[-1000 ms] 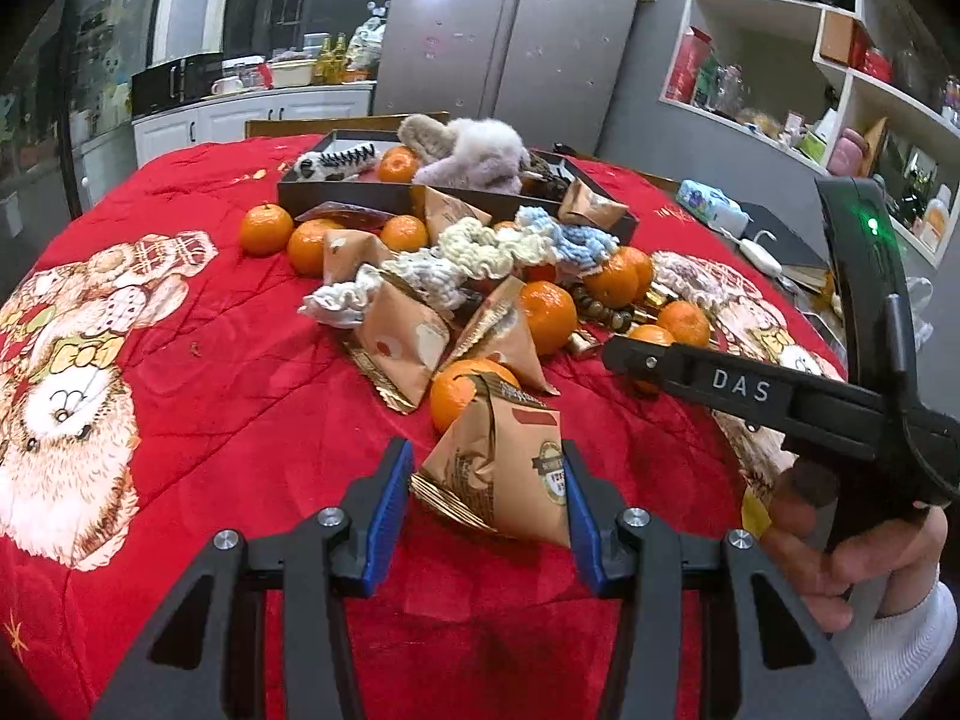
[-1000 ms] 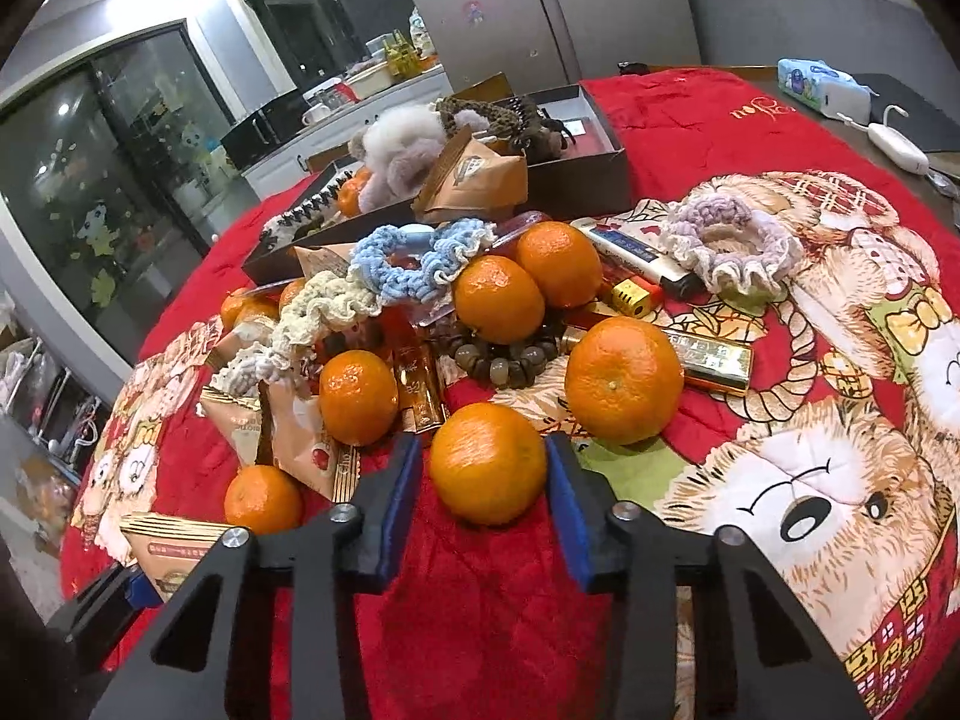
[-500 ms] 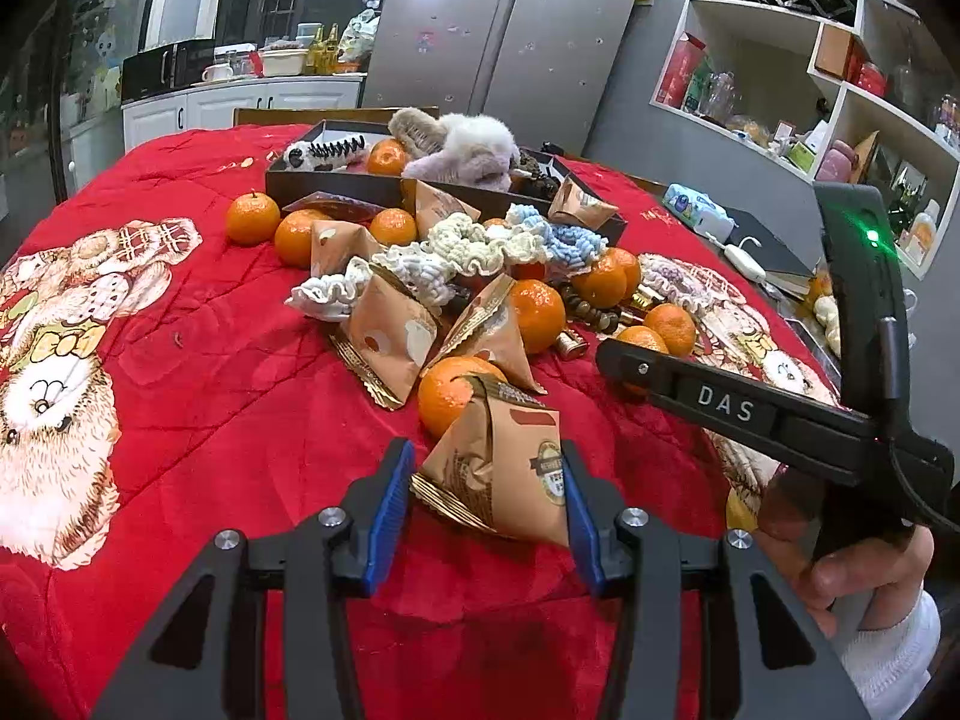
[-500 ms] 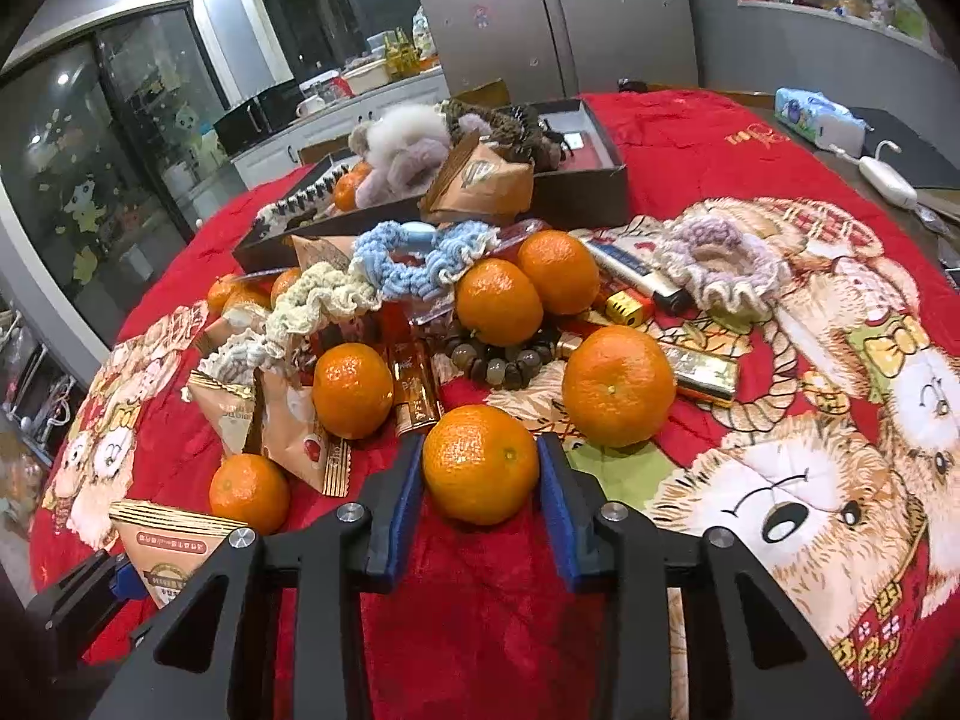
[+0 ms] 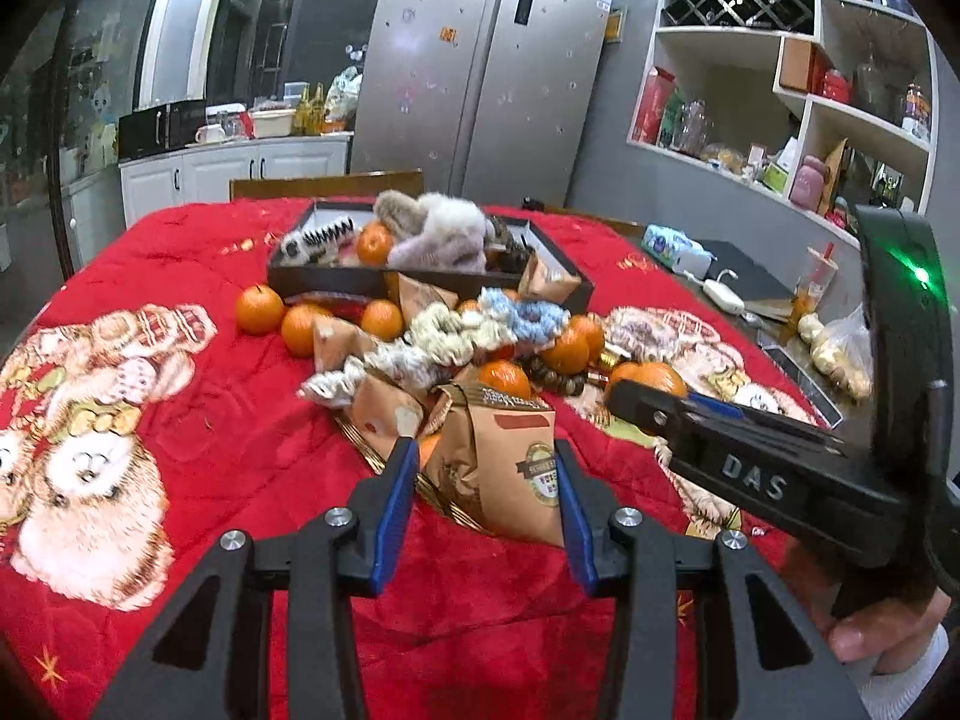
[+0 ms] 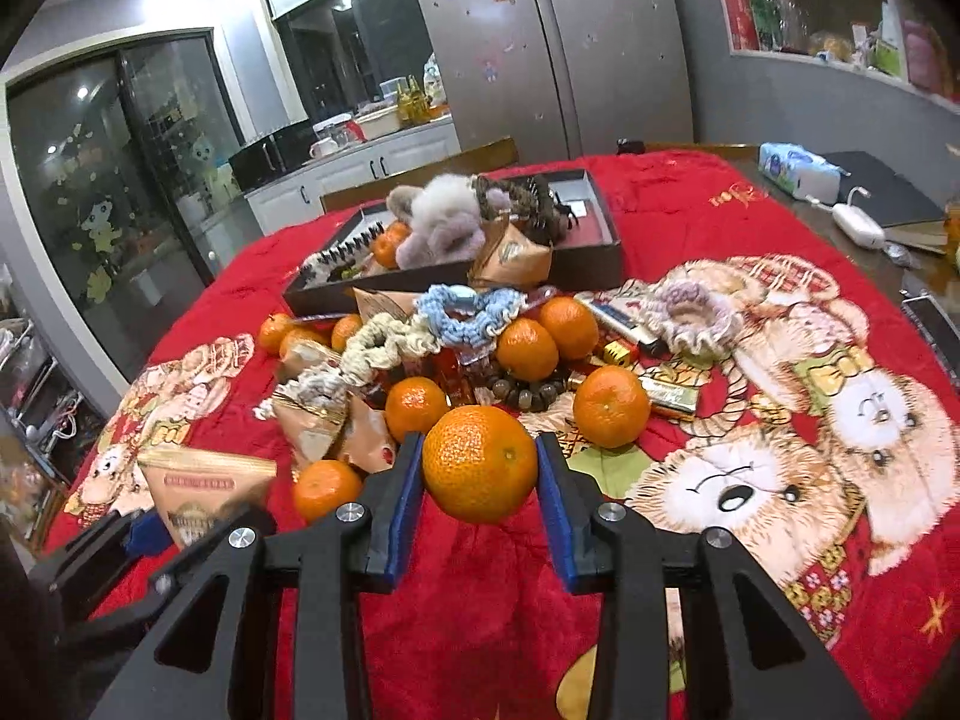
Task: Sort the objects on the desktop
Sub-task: 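Lift and carry the packet and orange with both tools toward the black tray, then lower the packet into the tray with left tool while right tool releases the orange there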
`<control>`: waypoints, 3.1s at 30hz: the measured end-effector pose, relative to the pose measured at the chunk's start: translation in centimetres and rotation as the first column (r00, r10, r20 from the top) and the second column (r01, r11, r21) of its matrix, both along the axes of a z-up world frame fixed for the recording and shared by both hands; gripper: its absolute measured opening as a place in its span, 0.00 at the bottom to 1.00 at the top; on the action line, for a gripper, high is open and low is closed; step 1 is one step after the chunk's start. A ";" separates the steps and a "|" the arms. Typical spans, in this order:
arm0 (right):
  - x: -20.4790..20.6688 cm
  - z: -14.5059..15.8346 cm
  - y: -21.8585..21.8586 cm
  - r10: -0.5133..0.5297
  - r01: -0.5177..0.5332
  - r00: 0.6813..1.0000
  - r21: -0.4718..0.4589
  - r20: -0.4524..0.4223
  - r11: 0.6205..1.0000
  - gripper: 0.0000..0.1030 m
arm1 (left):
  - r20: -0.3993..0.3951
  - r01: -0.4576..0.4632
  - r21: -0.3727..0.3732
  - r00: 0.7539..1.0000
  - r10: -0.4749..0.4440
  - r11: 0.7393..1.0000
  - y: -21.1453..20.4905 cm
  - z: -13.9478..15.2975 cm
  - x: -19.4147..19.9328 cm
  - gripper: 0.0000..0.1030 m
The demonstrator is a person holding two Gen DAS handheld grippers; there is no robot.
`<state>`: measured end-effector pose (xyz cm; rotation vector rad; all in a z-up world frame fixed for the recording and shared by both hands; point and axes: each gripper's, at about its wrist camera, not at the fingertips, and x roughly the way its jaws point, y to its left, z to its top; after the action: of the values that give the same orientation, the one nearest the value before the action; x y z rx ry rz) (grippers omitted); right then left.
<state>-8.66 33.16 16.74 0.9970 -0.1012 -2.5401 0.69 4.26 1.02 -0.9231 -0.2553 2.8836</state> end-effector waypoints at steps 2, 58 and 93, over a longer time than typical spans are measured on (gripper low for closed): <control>0.4 0.5 0.2 -0.005 0.005 1.000 -0.010 0.004 1.000 0.35 | -0.011 -0.008 -0.006 1.000 0.008 1.000 -0.4 0.6 0.4 0.44; -0.2 9.2 3.0 0.080 -0.093 0.988 -0.098 -0.130 0.991 0.36 | -0.191 -0.092 -0.125 0.979 0.067 0.988 -2.3 11.8 -2.5 0.44; -17.4 7.7 -2.8 0.032 -0.032 0.997 0.005 -0.073 0.999 0.36 | -0.014 0.061 -0.115 0.998 -0.063 0.991 -7.3 8.3 -22.9 0.44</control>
<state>-26.02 30.34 24.44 0.8989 -0.0594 -2.5447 -22.25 -3.02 9.37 -0.9063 -0.0584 2.8730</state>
